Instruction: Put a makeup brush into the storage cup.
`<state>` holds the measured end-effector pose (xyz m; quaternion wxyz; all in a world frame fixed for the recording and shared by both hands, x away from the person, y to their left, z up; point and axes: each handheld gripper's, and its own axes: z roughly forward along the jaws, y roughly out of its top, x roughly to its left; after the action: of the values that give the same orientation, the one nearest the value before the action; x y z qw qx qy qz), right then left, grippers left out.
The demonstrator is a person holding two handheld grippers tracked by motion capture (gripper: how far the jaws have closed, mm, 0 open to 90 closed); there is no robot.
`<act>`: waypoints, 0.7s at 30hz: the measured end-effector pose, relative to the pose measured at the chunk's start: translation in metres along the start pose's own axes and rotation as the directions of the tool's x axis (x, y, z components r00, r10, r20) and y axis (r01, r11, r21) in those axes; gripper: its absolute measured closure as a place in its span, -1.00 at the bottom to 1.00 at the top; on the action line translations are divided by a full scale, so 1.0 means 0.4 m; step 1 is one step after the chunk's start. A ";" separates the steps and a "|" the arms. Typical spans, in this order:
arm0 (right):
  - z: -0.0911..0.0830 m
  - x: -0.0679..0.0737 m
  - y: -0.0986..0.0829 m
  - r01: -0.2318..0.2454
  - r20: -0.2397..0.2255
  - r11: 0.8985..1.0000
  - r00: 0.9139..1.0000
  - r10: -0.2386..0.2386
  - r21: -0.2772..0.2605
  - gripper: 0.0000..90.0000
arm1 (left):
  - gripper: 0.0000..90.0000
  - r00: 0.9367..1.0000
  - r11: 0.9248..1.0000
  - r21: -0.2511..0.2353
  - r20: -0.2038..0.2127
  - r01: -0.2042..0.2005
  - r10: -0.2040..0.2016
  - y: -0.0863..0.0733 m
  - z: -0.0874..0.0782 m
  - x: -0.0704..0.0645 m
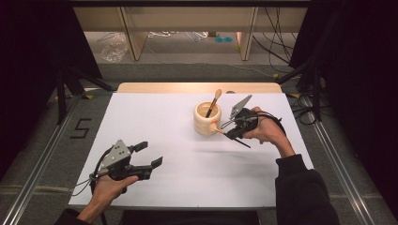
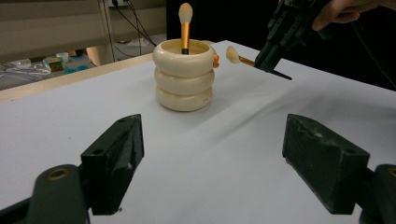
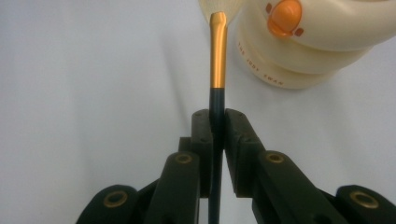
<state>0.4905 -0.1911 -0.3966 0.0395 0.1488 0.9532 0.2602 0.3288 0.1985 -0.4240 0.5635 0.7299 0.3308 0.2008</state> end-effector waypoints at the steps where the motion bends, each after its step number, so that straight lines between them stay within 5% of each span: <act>1: -0.002 -0.001 0.000 0.001 0.003 1.000 1.000 -0.001 -0.013 0.85 | -0.54 1.000 1.000 0.000 0.000 0.000 0.000 0.000 0.000 0.000; 21: -0.036 0.005 -0.009 -0.036 -0.002 0.982 0.999 0.037 -0.185 0.85 | -0.55 1.000 1.000 -0.008 -0.005 0.014 -0.014 -0.001 0.000 0.000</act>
<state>0.4856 -0.2004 -0.3861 0.0488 0.1620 0.9220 0.3483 0.3286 0.1984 -0.4241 0.5670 0.7249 0.3363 0.1999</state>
